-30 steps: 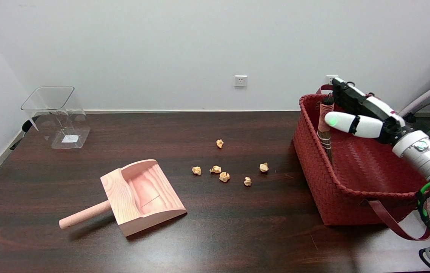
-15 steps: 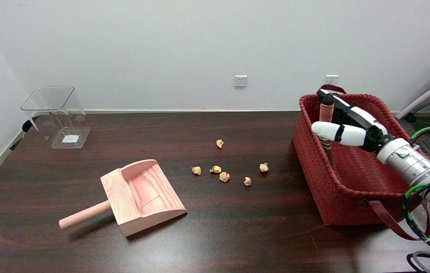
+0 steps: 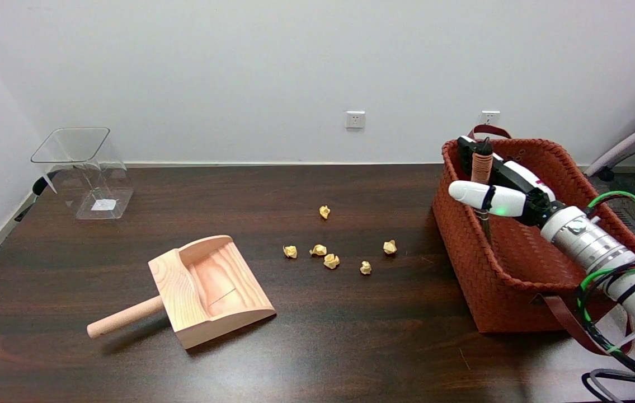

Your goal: Pick up the broom.

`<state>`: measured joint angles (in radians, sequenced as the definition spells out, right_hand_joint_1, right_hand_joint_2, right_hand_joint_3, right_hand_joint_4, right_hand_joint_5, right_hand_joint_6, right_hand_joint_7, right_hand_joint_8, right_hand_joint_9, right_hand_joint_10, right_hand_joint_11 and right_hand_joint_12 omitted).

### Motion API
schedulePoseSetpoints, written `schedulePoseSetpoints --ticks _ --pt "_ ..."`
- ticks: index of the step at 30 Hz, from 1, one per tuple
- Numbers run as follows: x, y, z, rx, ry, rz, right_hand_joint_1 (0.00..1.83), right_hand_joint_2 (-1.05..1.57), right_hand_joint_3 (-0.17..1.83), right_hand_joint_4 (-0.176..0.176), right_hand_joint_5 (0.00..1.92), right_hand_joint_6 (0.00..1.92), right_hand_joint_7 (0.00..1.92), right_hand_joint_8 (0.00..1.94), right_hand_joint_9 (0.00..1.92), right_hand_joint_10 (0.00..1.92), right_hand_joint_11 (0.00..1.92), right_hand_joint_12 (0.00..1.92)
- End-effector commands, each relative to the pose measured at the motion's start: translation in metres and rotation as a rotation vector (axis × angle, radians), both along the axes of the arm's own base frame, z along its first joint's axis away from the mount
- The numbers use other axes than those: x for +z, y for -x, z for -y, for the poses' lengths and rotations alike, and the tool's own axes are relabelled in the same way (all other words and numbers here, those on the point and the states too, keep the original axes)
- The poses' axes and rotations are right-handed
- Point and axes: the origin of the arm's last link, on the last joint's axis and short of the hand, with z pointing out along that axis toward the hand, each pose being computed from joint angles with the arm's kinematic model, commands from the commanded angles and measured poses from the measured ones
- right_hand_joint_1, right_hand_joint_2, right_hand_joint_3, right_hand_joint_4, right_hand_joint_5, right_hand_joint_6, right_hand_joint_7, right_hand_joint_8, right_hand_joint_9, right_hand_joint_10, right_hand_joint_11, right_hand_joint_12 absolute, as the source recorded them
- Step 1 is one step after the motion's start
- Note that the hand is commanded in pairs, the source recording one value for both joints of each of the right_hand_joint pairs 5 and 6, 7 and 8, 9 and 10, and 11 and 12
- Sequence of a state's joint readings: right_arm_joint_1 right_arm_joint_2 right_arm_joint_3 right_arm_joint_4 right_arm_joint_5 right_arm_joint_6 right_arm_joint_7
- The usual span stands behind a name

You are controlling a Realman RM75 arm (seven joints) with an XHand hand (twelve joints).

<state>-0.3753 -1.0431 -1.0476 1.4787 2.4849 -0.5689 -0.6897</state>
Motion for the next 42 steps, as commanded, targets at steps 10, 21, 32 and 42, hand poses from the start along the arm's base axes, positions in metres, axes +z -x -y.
schedulePoseSetpoints --ticks 10,21,32,42 --pt "0.0 0.002 0.02 0.075 0.026 0.01 0.8 0.65 0.09 0.0 0.0 0.0 0.26 0.26 0.0 0.0 0.0 0.0" --pt "0.005 -0.001 0.017 0.096 0.053 0.023 0.86 0.64 -0.16 0.0 0.93 0.93 1.46 1.46 0.93 0.93 0.93 0.93" --pt "0.006 0.001 0.014 0.102 0.068 0.035 0.89 0.76 -0.17 0.0 1.63 1.63 1.91 1.91 1.63 1.63 1.63 1.63" --pt "0.007 -0.005 0.011 0.148 0.102 0.06 0.97 0.84 -0.17 0.0 1.92 1.92 1.92 1.92 1.92 1.92 1.92 1.92"
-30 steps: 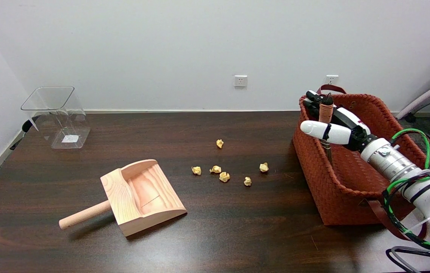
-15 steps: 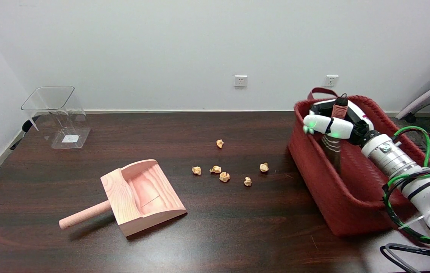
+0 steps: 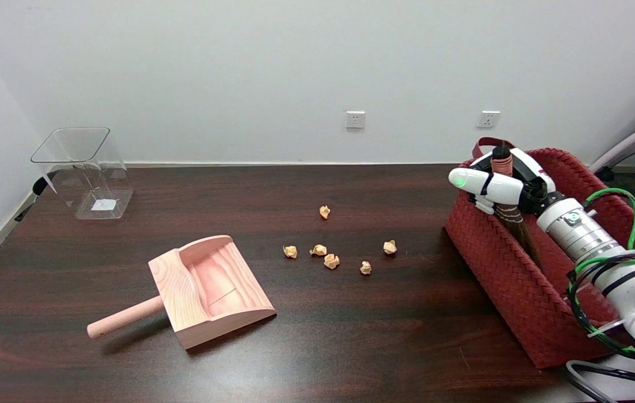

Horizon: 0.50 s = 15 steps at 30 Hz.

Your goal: Pick up the broom.

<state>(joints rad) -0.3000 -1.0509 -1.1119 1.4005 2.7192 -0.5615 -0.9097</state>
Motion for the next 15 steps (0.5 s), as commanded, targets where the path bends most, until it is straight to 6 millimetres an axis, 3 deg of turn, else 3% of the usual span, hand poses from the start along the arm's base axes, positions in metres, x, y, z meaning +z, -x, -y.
schedulePoseSetpoints --ticks 1,5,9,15 --pt "0.003 -0.006 -0.004 0.057 0.048 0.03 0.99 0.89 -0.17 0.0 1.92 1.92 1.92 1.92 1.92 1.92 1.92 1.92" --pt "0.002 -0.013 -0.005 0.085 0.055 0.032 0.99 1.02 -0.05 0.0 1.92 1.92 1.92 1.92 1.92 1.92 1.92 1.92" --pt "0.003 -0.021 -0.006 0.109 0.064 0.024 0.93 1.31 0.29 0.0 1.92 1.92 1.92 1.92 1.92 1.92 1.92 1.92" --pt "0.004 -0.035 -0.005 0.144 0.073 -0.008 0.85 1.43 0.39 0.0 1.92 1.92 1.92 1.92 1.92 1.92 1.92 1.92"
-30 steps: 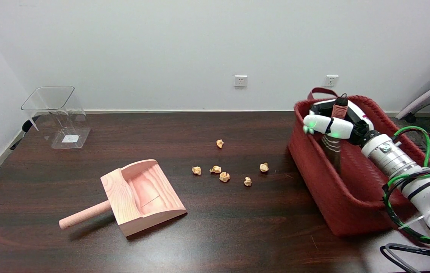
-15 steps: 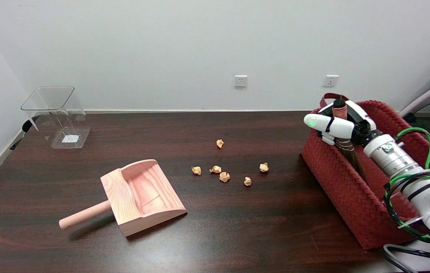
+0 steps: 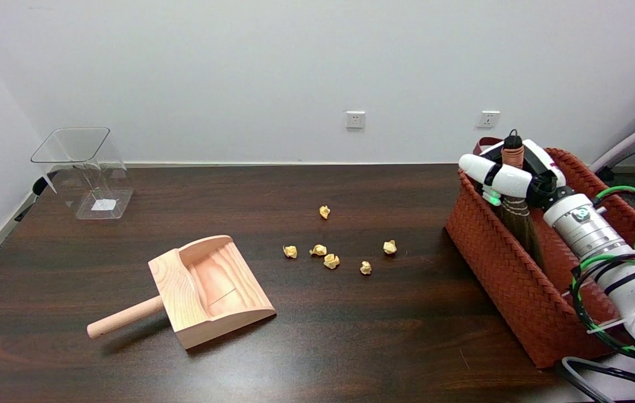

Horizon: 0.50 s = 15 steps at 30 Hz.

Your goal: Pick up the broom.

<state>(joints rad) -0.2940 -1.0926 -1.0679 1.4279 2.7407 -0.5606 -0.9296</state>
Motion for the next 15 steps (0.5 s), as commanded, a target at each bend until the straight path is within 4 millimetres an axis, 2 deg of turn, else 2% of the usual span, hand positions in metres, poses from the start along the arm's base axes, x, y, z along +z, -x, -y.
schedulePoseSetpoints --ticks 1,12,15 --pt "0.002 -0.028 -0.002 0.093 0.038 -0.037 0.87 1.44 0.4 0.0 1.92 1.92 1.92 1.92 1.92 1.92 1.92 1.92" --pt "0.012 -0.051 -0.005 0.14 0.089 -0.067 0.85 1.57 0.58 0.0 1.92 1.92 1.92 1.92 1.92 1.92 1.92 1.92" --pt "0.011 -0.064 -0.004 0.177 0.089 -0.076 0.84 1.57 0.64 0.0 1.92 1.92 1.92 1.92 1.92 1.92 1.92 1.92"
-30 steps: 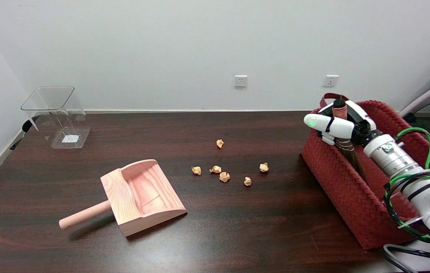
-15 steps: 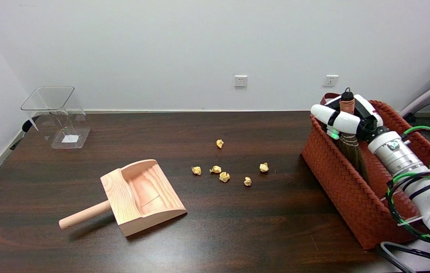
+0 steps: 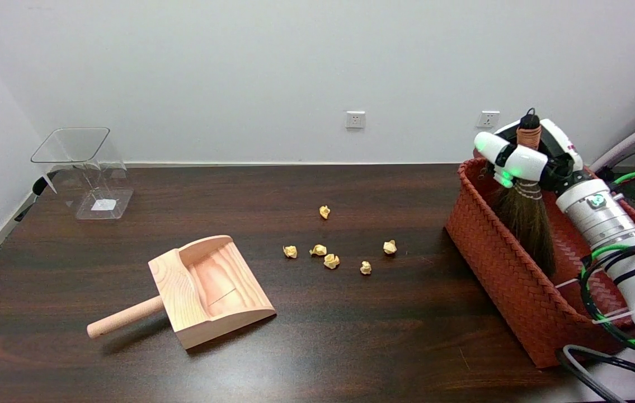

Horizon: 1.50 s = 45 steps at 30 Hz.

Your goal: Pick up the broom.

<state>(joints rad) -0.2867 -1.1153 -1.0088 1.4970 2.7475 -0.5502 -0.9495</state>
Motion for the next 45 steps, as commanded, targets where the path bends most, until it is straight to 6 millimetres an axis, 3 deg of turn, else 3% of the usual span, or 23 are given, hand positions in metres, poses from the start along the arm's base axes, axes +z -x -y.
schedulePoseSetpoints --ticks 1,20,21,22,23,26,39,40,41,42,45 --pt "0.008 -0.042 -0.001 0.105 0.057 -0.049 0.84 1.57 0.64 0.0 1.92 1.92 1.92 1.92 1.92 1.92 1.92 1.92" --pt "0.006 -0.106 -0.004 0.221 0.144 -0.09 0.82 1.57 0.67 0.0 1.92 1.92 1.92 1.92 1.92 1.92 1.92 1.92" --pt "-0.008 -0.121 -0.006 0.266 0.112 -0.098 0.82 1.57 0.67 0.0 1.92 1.92 1.92 1.92 1.92 1.92 1.92 1.92" --pt "-0.049 -0.157 -0.017 0.394 -0.002 -0.103 0.82 1.57 0.67 0.0 1.92 1.92 1.92 1.92 1.92 1.92 1.92 1.92" --pt "0.0 -0.118 -0.005 0.242 0.146 -0.1 0.82 1.57 0.67 0.0 1.92 1.92 1.92 1.92 1.92 1.92 1.92 1.92" --pt "-0.008 -0.128 -0.003 0.272 0.125 -0.102 0.85 1.57 0.67 0.0 1.92 1.92 1.92 1.92 1.92 1.92 1.92 1.92" --pt "-0.057 -0.146 0.049 0.329 -0.047 0.03 0.88 1.57 0.8 0.0 1.92 1.92 1.92 1.92 1.92 1.92 1.92 1.92" --pt "-0.071 -0.158 0.047 0.369 -0.09 0.04 0.88 1.57 0.8 0.0 1.92 1.92 1.92 1.92 1.92 1.92 1.92 1.92" --pt "-0.112 -0.19 0.033 0.483 -0.226 0.066 0.88 1.57 0.8 0.0 1.92 1.92 1.92 1.92 1.92 1.92 1.92 1.92" --pt "-0.068 -0.153 0.06 0.347 -0.07 0.057 0.88 1.57 0.8 0.0 1.92 1.92 1.92 1.92 1.92 1.92 1.92 1.92" --pt "-0.08 -0.159 0.07 0.352 -0.094 0.071 0.88 1.57 0.8 0.0 1.92 1.92 1.92 1.92 1.92 1.92 1.92 1.92"
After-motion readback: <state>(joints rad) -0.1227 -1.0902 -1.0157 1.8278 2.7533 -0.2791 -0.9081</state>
